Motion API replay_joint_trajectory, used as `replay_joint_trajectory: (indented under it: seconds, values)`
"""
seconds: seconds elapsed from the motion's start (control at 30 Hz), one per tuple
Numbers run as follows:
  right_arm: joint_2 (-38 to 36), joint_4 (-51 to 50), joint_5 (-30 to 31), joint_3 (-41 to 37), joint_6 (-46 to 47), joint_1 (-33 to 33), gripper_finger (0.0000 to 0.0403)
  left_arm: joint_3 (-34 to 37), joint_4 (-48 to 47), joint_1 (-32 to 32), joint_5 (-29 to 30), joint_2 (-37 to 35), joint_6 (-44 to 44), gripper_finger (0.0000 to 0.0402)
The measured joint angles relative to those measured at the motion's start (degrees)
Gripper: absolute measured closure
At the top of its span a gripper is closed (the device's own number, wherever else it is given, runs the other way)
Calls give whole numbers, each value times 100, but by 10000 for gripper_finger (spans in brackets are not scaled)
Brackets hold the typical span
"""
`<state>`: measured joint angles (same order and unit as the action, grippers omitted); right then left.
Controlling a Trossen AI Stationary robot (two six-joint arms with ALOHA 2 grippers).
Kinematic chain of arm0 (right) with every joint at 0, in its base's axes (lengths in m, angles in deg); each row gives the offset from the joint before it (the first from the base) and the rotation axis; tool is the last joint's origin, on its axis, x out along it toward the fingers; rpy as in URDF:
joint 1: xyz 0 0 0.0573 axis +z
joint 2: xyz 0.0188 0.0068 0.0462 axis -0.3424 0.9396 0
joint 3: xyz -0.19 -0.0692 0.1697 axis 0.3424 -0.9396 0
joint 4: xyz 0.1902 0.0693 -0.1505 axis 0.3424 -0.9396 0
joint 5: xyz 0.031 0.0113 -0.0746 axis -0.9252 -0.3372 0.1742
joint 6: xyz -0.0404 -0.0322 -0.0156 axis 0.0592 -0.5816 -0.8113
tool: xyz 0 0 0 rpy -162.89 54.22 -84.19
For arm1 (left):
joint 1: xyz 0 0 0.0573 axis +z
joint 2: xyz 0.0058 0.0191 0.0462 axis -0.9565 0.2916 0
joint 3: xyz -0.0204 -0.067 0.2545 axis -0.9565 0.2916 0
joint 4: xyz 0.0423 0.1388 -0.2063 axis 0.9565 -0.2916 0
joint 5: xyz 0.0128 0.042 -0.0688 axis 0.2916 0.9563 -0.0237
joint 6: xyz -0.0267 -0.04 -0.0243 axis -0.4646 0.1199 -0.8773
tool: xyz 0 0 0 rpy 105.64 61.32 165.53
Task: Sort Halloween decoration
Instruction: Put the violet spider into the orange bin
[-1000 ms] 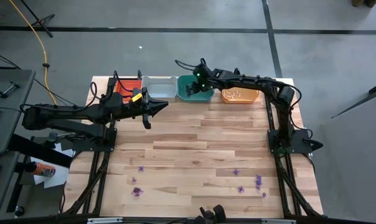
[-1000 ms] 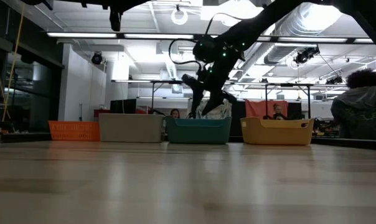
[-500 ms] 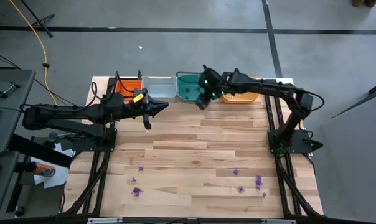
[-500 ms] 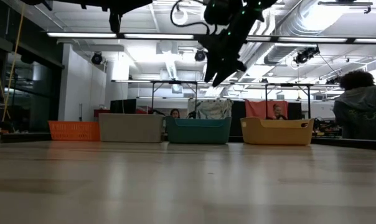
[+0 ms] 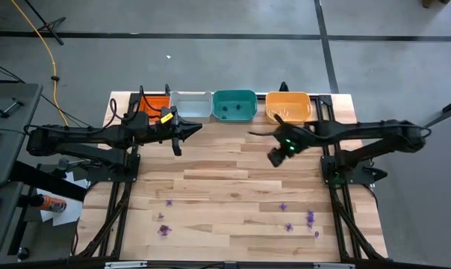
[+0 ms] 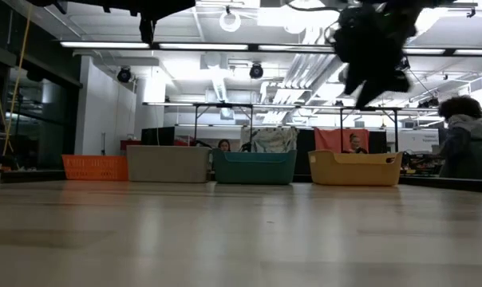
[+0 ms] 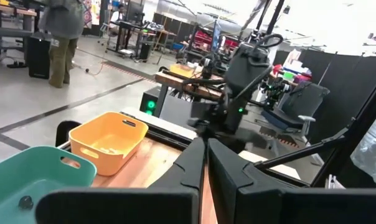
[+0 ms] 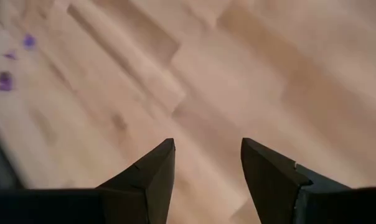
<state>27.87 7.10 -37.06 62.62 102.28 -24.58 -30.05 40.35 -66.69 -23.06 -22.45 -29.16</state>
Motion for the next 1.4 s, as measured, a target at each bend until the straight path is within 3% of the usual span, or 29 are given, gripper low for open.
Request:
replay_joint_trajectory:
  seconds: [0.17, 0.3, 0.73, 1.03, 1.17, 1.4]
  values:
    - [-686, -141, -647, -590, 1808, 541, 224, 0, 1, 0, 0, 0, -5, 392]
    - [-747, -8, -1129, -892, 2801, 1054, 224, 2, -4, 0, 0, 0, -5, 392]
    - [-343, 1426, -1319, -993, 3448, 2294, 224, 4, -67, -1, -2, 0, -5, 392]
    - [-337, 1519, -1411, -989, 3883, 2721, 224, 4, -95, -4, -2, 0, -3, 392]
    - [-336, 1397, -1449, -989, 4594, 2979, 224, 4, -107, -4, -2, 0, -3, 392]
    - [147, 913, -996, -985, 6265, 3416, 224, 4, -150, -4, -2, 0, 2, 392]
